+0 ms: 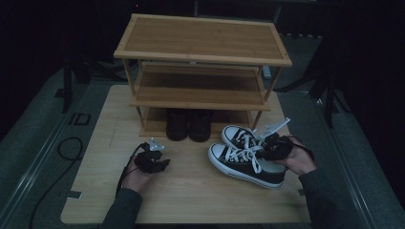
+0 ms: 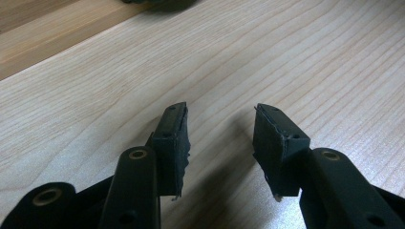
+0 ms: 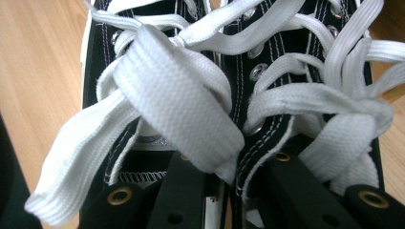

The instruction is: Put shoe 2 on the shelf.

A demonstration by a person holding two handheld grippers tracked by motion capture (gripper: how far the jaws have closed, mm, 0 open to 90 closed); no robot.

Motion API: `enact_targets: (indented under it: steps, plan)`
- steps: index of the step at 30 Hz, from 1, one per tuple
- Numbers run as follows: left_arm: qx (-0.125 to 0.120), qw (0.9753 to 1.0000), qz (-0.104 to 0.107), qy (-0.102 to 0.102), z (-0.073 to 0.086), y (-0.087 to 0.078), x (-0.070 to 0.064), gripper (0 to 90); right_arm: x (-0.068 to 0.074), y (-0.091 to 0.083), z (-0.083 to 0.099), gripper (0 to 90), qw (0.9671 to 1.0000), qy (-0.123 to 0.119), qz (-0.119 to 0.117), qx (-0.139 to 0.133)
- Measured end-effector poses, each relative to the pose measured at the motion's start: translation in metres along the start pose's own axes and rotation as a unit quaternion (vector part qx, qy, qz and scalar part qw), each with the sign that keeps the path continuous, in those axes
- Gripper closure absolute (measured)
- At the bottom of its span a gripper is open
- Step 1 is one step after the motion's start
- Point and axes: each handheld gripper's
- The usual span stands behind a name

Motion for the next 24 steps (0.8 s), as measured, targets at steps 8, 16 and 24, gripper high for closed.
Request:
enact_targets:
  steps: [8,16,24]
  plan:
    - [0.0,1.0,0.0,0.0,0.0,0.0,0.0,55.4,-0.001,-0.01,-0.012,84.0,0.9997,-0.015,-0.013,-0.012]
    - [-0.001,1.0,0.0,0.0,0.0,0.0,0.0,55.4,0.003,-0.017,-0.027,84.0,0.999,-0.037,-0.02,-0.014]
    - [-0.002,1.0,0.001,-0.001,0.001,0.0,0.0,55.4,0.008,-0.019,-0.04,84.0,0.9979,-0.058,-0.024,-0.013]
Point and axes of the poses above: each handheld gripper's, and its own axes: y roughly forward along the jaws, z roughly out of its underside, x roughly to its left, and after that the axes turned 5 degrees about -x, right-handed
